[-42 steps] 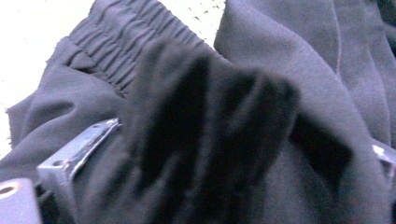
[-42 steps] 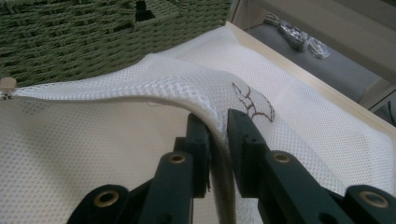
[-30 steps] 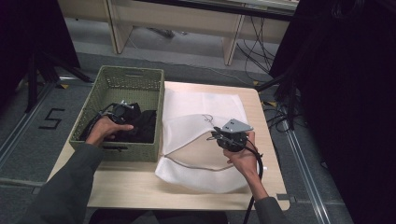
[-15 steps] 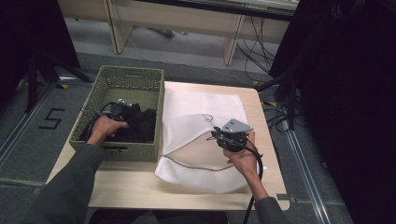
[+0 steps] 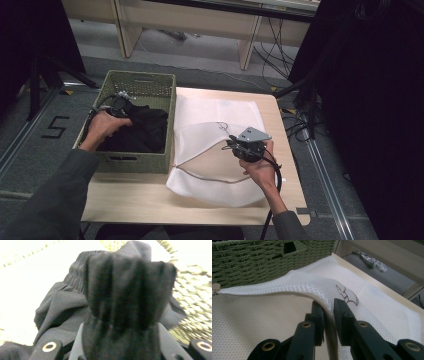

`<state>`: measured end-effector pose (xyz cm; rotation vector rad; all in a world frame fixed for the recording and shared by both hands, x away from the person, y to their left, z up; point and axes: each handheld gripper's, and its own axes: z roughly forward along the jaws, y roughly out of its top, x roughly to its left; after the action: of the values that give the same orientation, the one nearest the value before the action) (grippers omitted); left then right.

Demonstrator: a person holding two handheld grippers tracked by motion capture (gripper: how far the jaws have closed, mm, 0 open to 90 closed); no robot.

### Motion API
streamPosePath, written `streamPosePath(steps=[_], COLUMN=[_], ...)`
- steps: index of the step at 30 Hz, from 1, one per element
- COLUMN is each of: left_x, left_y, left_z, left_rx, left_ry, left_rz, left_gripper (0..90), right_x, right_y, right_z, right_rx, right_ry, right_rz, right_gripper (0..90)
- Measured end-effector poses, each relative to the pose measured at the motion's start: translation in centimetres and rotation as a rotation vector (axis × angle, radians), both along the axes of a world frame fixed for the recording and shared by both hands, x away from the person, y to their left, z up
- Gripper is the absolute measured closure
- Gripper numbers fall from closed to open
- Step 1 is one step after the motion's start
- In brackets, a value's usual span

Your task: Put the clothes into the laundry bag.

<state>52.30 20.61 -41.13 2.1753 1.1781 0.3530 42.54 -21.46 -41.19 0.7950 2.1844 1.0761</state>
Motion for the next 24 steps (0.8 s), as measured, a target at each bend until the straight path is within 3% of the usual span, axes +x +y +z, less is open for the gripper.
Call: streamPosePath(steps=[1,2,10,12,13,24], left_x=[-0.2,-0.6,-2.9,-3.9,-3.9,-8.3], left_y=[0.1,0.2,1.2,1.6,1.6,1.6], left_z=[0.8,1.7,7.7,10.0,10.0,17.5], left_rx=[0.008,0.006,-0.023,-0.018,-0.018,-0.069], left_ry=[-0.003,-0.031,-0.112,-0.136,-0.136,-0.199], left_rz=[-0.022,-0.015,-0.040,-0.059,-0.059,-0.145], left_gripper=[73.4,73.4,73.5,73.5,73.6,73.6], right_x=[0.0,0.0,0.0,-0.1,-0.1,-0.1], right_y=[0.0,0.0,0.1,0.1,0.1,0.2], right_z=[0.0,-0.1,-0.1,0.0,0.0,0.2], right_rx=[0.000,0.005,-0.003,-0.002,-0.002,0.003], right_ry=[0.000,-0.006,-0.004,0.003,0.003,-0.002], right_rz=[0.000,-0.002,0.001,0.001,0.001,-0.005], right_gripper=[79.2,79.2,81.4,83.5,83.5,85.1])
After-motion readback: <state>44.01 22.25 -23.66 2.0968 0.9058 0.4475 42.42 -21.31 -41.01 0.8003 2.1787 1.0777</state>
